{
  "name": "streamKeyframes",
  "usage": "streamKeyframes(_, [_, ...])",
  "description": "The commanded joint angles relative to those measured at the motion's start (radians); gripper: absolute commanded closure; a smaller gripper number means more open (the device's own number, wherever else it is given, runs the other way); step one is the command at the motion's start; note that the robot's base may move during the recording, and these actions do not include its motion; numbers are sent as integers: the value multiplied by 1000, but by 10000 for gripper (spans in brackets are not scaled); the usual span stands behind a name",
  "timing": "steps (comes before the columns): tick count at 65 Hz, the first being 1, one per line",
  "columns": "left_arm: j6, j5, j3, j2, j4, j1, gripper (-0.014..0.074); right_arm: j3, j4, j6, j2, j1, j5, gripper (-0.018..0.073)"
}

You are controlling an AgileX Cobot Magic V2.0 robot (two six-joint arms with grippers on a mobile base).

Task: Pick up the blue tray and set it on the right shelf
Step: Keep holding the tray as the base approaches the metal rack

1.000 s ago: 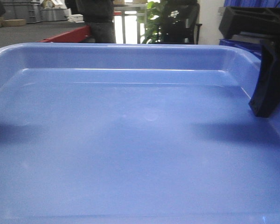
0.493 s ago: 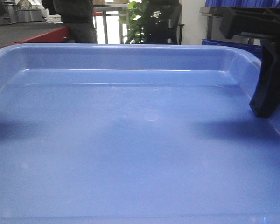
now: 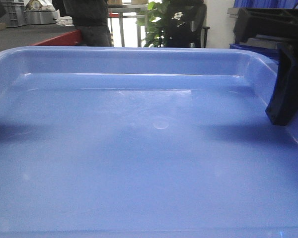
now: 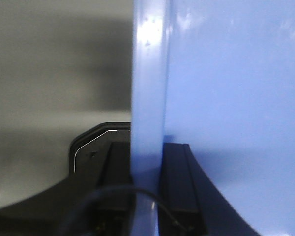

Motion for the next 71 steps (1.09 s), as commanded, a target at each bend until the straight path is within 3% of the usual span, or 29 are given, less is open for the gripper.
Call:
streamKeyframes(1, [1,-3,-27,-20,12,-4,645,-26,-33,-5,-26,-2,-27,398])
streamKeyframes(71, [1,-3,-27,-20,12,-4,645,-26,-33,-5,-26,-2,-27,398])
